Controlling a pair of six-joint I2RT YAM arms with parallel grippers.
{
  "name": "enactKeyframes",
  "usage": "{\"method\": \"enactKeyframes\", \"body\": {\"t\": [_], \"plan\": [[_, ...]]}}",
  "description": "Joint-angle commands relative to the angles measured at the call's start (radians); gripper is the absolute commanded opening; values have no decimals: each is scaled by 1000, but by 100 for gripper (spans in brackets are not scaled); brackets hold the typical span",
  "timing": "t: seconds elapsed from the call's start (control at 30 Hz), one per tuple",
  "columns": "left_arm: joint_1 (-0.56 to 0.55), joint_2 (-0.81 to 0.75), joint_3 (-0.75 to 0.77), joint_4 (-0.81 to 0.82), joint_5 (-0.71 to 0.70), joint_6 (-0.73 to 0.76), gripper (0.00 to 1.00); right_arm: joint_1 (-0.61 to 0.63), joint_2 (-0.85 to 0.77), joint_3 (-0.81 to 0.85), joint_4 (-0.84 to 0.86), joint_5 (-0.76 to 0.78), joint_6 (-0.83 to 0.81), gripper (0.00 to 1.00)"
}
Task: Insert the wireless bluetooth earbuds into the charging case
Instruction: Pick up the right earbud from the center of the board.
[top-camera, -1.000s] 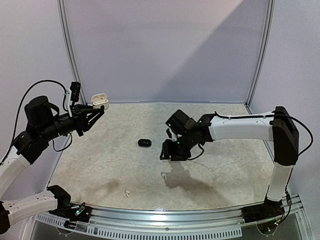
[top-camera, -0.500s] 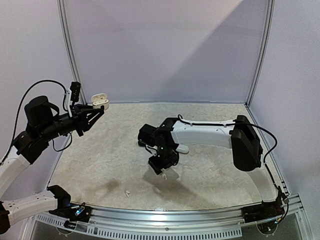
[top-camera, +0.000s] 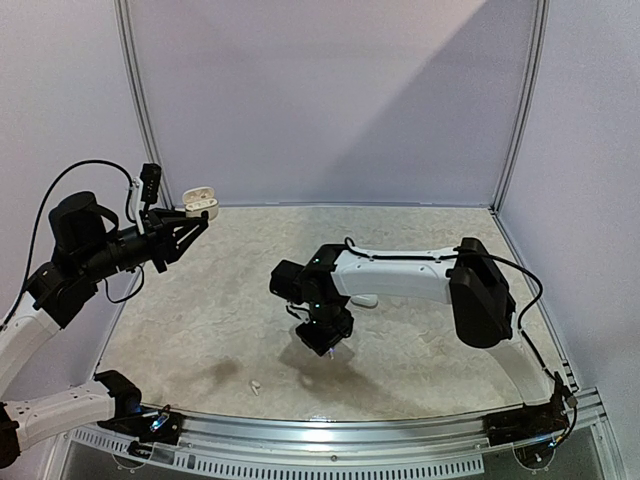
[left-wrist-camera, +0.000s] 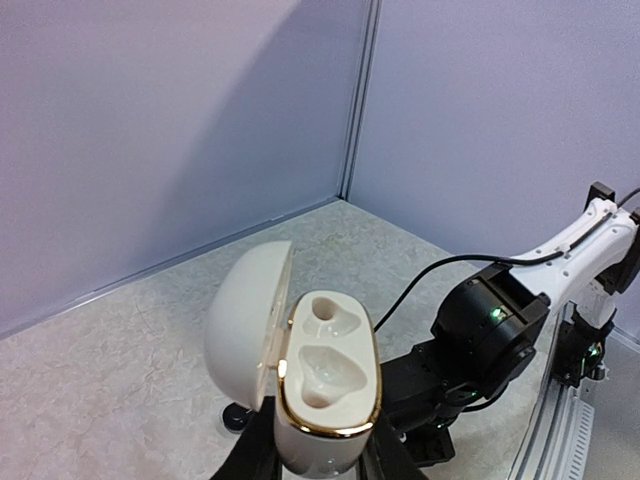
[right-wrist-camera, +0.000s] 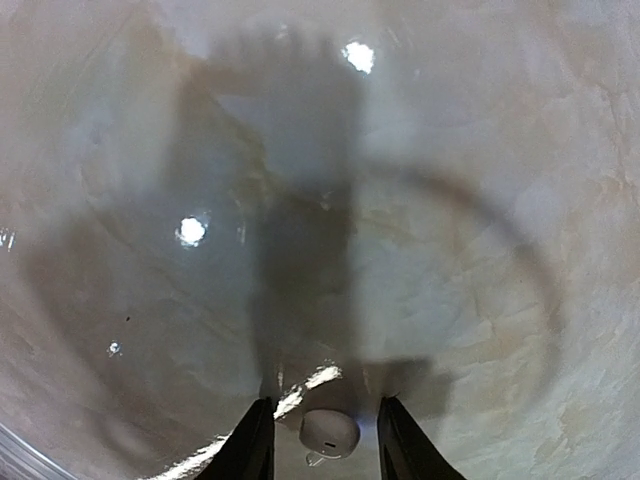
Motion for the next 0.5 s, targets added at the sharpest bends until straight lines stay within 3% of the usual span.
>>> {"method": "enactKeyframes", "body": {"t": [0.0, 0.2, 0.47], "plan": [[11, 1, -7, 21, 5, 7, 0, 7, 32, 31, -24, 22, 0, 31], [11, 2, -7, 21, 5, 8, 0, 9, 46, 59, -64, 41, 1, 17], [11, 2, -8, 21, 5, 10, 0, 9, 46, 71, -85, 44, -6, 21]]}}
